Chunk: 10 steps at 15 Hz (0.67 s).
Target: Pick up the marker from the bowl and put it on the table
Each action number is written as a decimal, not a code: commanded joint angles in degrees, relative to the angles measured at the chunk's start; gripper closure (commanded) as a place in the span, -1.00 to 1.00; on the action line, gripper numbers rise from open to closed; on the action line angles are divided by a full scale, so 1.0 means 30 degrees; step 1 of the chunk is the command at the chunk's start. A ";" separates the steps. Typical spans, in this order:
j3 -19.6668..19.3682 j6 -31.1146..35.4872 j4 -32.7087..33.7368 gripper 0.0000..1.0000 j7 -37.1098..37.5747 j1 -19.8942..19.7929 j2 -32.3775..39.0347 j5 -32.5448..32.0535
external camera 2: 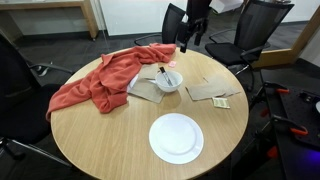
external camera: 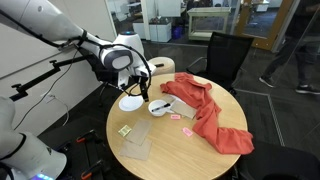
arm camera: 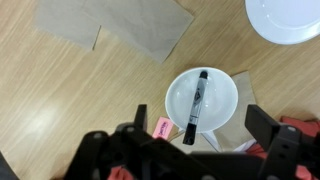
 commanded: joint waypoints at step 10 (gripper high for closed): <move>-0.0212 0.0371 0.0287 -1.00 0.0914 0.0549 0.1023 -0.0564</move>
